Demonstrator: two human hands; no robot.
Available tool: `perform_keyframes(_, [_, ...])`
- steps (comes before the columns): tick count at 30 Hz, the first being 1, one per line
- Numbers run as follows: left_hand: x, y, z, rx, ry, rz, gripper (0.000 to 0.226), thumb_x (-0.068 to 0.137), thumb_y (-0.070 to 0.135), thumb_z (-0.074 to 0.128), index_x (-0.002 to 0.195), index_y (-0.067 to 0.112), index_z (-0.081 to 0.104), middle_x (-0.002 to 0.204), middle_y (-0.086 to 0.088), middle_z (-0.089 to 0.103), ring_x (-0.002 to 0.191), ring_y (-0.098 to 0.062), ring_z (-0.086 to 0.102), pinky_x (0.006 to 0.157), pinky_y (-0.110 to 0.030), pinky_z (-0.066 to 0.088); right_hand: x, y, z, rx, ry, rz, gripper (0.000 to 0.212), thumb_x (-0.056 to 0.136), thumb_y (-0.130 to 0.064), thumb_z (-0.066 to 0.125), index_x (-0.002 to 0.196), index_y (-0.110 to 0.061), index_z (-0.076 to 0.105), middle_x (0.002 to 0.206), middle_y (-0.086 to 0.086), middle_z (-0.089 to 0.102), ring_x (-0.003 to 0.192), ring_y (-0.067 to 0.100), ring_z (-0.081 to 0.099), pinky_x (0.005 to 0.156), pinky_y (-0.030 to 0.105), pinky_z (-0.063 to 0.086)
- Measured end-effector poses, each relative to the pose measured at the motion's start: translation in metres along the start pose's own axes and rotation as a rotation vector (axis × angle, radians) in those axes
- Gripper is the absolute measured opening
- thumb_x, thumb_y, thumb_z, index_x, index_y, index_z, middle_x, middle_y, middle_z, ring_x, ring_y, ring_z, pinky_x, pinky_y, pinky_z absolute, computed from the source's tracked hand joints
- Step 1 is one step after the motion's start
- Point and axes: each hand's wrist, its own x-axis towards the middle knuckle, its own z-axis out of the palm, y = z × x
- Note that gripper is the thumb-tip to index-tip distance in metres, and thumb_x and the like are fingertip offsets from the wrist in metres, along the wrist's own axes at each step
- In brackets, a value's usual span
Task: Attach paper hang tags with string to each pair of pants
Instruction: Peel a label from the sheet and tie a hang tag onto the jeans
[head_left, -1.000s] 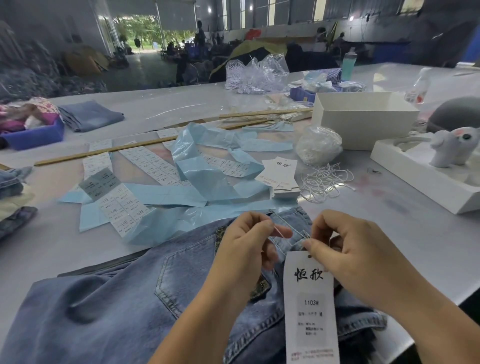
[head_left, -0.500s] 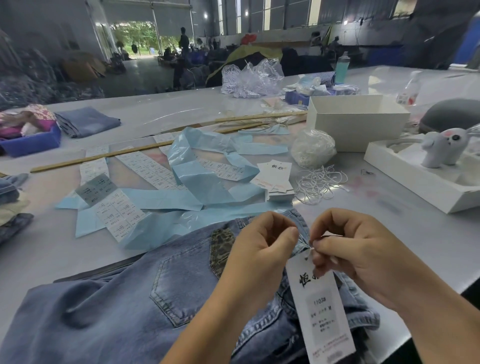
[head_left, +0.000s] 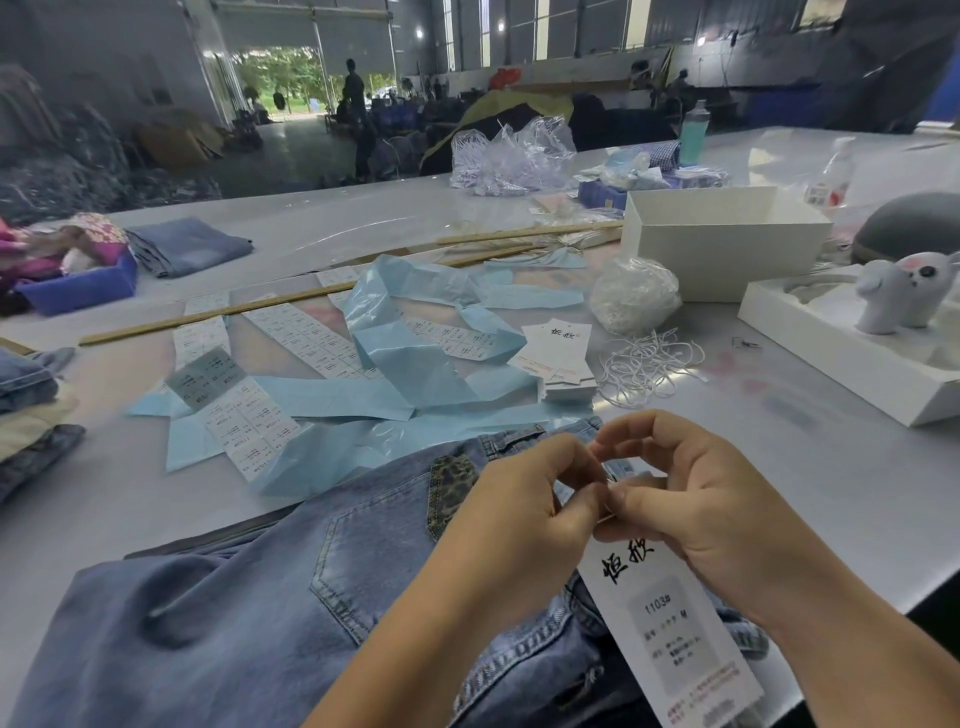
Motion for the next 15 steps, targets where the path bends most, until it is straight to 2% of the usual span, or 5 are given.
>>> perform_keyframes(5, [0.002,-0.002,-0.003,0.139,0.003,0.017,0.012,0.095,0.031,0.060,0.085,0.037,0.056,0.067,0.033,0.054,0.054,0.003,0.047,0.046,-0.012,0.032,-0.002,0.004,0.002,0.014,0.015,-0.003,0.035,0.079,0.018,0.066,0.095,-0.013,0.067,0.092,0.004,0.071,0.081,0.028,0.073,0.070,0.029,0.059])
perform_keyframes(8, [0.002,-0.004,-0.002,0.211,0.032,0.041,0.008,0.097,0.030,0.055,0.091,0.035,0.055,0.073,0.022,0.054,0.066,0.004,0.049,0.053,-0.015,0.032,-0.003,0.005,0.003,-0.034,-0.037,-0.016,0.035,0.076,0.013,0.072,0.094,-0.017,0.069,0.094,0.004,0.073,0.085,0.025,0.073,0.075,0.026,0.058])
perform_keyframes(11, [0.002,-0.007,0.000,0.209,0.059,0.042,0.005,0.098,0.032,0.053,0.093,0.032,0.055,0.076,0.014,0.051,0.069,-0.002,0.048,0.055,-0.019,0.030,-0.003,0.006,0.003,-0.104,-0.055,-0.014,0.032,0.080,0.006,0.071,0.091,-0.025,0.071,0.089,0.010,0.075,0.088,0.026,0.073,0.082,0.035,0.059])
perform_keyframes(13, [0.000,-0.008,0.002,0.192,0.064,0.049,0.004,0.097,0.033,0.054,0.095,0.031,0.056,0.076,0.014,0.051,0.069,-0.003,0.048,0.056,-0.019,0.031,-0.003,0.010,0.004,-0.129,-0.024,-0.027,0.034,0.085,0.007,0.066,0.090,-0.026,0.072,0.088,0.012,0.075,0.088,0.026,0.074,0.084,0.036,0.059])
perform_keyframes(15, [-0.001,-0.008,0.002,0.162,0.077,0.055,0.003,0.096,0.033,0.056,0.097,0.032,0.059,0.076,0.017,0.053,0.069,-0.002,0.049,0.056,-0.018,0.034,-0.002,0.012,0.005,-0.130,0.026,-0.053,0.034,0.088,0.007,0.063,0.090,-0.025,0.073,0.091,0.008,0.075,0.087,0.024,0.074,0.079,0.035,0.060])
